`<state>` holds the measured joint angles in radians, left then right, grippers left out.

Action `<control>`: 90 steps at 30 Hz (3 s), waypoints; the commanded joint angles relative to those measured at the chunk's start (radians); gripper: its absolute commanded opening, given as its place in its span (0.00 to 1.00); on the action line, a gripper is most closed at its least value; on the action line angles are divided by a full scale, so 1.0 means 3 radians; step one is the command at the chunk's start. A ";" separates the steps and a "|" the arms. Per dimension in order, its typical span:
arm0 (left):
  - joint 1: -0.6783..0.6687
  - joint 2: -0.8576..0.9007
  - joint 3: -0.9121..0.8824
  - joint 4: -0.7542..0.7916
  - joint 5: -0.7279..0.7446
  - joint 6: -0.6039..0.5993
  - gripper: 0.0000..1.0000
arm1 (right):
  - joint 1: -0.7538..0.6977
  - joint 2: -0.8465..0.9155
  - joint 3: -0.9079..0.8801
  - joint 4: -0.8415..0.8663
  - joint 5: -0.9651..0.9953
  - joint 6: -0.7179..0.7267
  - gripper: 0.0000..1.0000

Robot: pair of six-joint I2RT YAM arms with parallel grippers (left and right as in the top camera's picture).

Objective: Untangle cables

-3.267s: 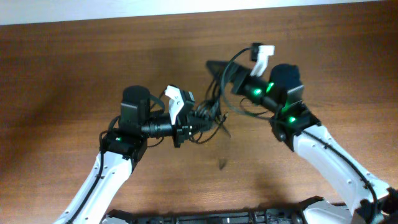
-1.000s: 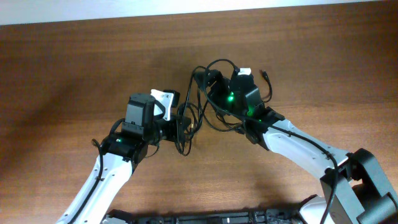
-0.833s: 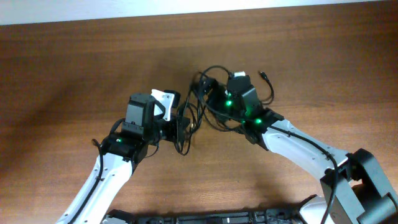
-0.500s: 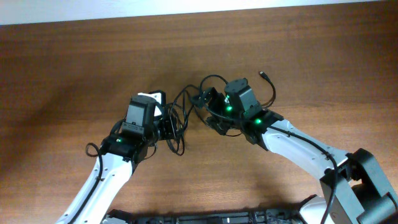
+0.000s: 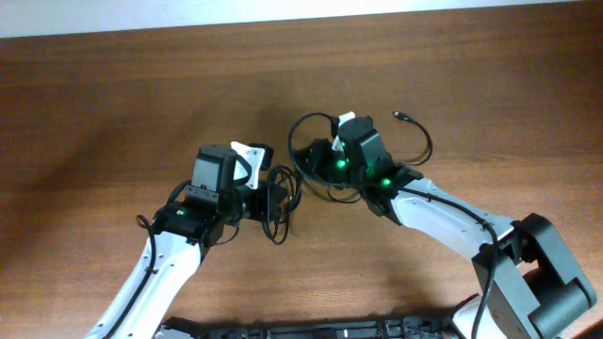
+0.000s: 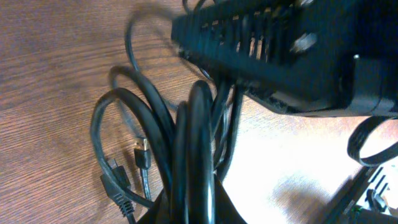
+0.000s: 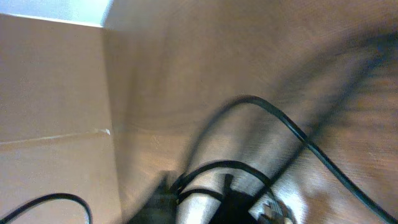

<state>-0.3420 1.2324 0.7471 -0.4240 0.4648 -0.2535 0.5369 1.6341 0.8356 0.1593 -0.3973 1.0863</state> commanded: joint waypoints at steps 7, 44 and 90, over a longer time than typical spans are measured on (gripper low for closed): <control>0.0582 -0.0134 0.0025 -0.0132 -0.0327 0.0079 0.13 | -0.0581 -0.0678 0.0003 -0.0468 -0.0084 -0.1603 0.04; 0.0451 -0.0107 0.0024 0.1113 0.0543 -0.1390 0.99 | -0.0290 -0.0484 0.1801 -0.1223 -0.0977 -0.1802 0.04; -0.0458 0.1895 0.0024 0.1883 -0.0842 -0.1672 0.99 | -0.4612 0.1508 0.2987 -0.3620 0.2088 -0.3677 0.86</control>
<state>-0.4858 1.7706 0.7849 0.1722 0.2462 -0.7567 -0.8417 2.0888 1.7378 -0.9443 0.2062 -0.0547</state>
